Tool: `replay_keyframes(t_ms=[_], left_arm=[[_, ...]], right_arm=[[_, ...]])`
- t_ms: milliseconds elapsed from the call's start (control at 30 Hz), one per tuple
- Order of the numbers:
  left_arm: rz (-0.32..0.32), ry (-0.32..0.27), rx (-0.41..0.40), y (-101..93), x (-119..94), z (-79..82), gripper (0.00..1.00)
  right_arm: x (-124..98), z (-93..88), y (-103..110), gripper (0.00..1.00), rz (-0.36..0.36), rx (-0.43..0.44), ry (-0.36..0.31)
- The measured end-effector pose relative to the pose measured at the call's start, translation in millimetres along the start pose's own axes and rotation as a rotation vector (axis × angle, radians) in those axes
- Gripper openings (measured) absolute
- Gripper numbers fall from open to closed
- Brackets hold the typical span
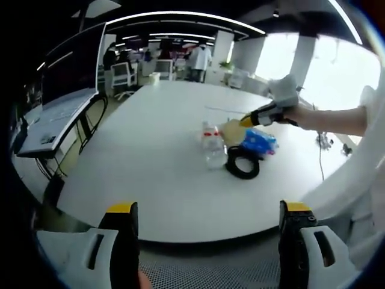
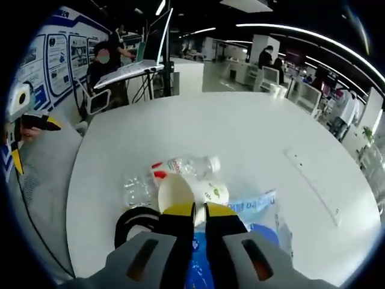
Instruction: Arrange the tabletop items into an orderly group along one side of the table until the central work area is clear of visible clutter.
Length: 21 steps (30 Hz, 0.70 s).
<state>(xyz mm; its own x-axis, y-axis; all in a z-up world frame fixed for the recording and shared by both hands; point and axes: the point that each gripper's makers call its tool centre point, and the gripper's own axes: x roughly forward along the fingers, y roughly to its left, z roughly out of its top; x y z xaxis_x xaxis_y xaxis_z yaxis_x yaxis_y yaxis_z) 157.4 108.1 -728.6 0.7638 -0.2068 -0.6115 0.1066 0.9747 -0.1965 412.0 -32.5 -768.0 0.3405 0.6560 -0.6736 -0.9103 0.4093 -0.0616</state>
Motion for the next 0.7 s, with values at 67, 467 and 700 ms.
replay_keyframes(t_ms=[67, 467, 700], left_arm=[[-0.001, 0.001, -0.001, 0.4, 0, -0.2, 0.94], [-0.028, 0.01, 0.002, -1.2, 4, -2.5, 0.94], [-0.048, 0.011, 0.013, -3.3, 7, -1.5, 0.94]], right_arm=[[-2, -1.7, -5, 0.0, -0.023, 0.004, 0.006], [-15, -2.1, -10, 0.0, -0.048, 0.072, -0.009], [-25, -0.6, -12, 0.0, -0.061, 0.094, -0.02]])
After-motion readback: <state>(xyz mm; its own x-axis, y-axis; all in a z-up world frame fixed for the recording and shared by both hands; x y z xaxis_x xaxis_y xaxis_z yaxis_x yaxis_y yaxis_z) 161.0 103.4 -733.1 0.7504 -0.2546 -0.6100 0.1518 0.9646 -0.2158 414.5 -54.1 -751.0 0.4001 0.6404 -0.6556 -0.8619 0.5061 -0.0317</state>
